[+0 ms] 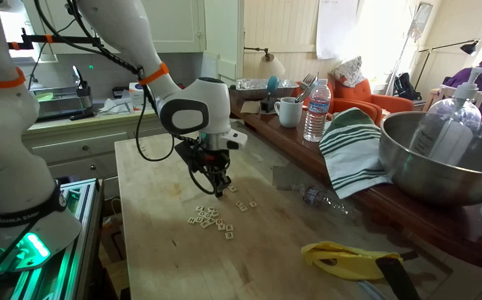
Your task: Arrange the pieces of letters to form a word
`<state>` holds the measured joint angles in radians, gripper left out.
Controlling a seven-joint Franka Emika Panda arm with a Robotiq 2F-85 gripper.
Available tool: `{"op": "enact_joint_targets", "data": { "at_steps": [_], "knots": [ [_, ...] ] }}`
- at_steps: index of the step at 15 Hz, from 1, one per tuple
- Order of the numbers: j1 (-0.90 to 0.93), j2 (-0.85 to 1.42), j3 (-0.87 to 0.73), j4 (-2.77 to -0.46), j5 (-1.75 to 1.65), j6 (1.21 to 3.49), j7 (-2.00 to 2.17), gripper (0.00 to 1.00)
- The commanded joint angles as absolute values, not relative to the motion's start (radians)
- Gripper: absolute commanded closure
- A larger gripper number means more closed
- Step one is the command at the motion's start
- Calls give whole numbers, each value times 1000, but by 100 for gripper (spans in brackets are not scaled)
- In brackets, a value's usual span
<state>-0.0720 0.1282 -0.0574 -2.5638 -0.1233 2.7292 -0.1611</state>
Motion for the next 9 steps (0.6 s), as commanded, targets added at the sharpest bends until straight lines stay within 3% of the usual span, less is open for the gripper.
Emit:
{"op": "enact_joint_targets", "data": {
  "at_steps": [1,9],
  "knots": [
    [-79,144,-41,-2562,-43,2752,-176,100],
    [-65,171,-48,-2555,-58,2746,-148,100]
  ]
}}
